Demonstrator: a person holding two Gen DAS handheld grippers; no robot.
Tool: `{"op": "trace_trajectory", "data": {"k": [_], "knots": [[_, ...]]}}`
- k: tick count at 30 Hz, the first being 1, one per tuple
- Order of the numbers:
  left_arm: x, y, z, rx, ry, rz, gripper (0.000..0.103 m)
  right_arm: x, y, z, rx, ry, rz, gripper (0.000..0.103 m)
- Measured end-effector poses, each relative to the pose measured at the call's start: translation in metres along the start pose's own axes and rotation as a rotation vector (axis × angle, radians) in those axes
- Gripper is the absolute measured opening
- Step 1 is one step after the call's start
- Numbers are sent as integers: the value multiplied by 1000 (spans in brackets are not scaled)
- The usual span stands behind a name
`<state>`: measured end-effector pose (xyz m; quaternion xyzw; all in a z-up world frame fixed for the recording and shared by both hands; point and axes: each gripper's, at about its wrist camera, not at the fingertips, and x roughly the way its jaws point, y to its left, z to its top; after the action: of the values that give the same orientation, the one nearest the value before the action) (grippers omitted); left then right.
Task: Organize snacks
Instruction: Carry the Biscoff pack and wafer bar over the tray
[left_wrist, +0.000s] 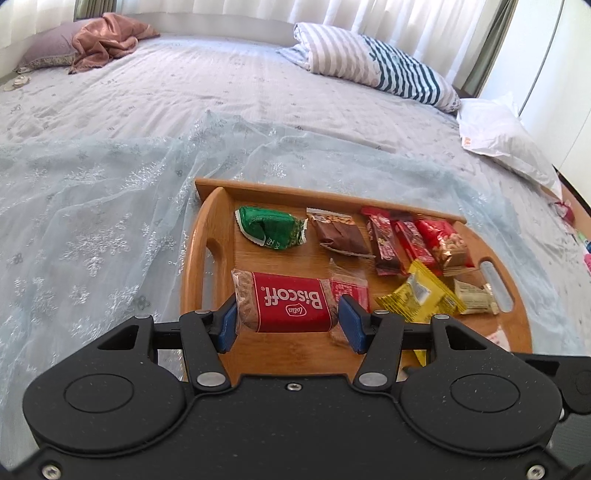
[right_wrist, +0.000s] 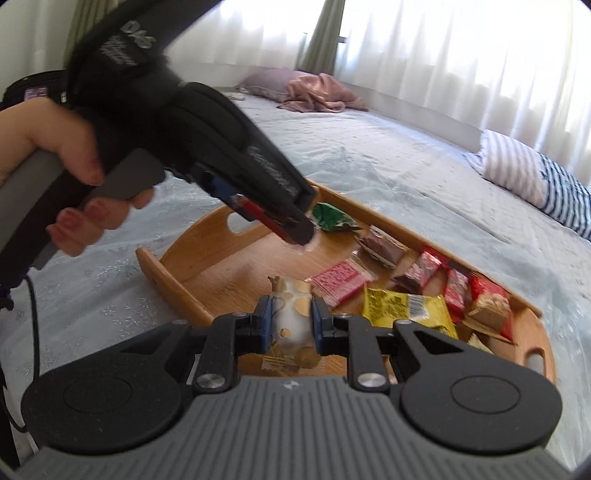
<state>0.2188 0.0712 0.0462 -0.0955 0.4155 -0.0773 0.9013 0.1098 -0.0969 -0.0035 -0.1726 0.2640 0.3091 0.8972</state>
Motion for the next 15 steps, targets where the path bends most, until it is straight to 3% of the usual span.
{"op": "trace_trajectory", "data": {"k": [15], "knots": [[38, 0, 8, 9, 38, 18, 53, 28, 15, 10, -46, -17, 106, 28]]}}
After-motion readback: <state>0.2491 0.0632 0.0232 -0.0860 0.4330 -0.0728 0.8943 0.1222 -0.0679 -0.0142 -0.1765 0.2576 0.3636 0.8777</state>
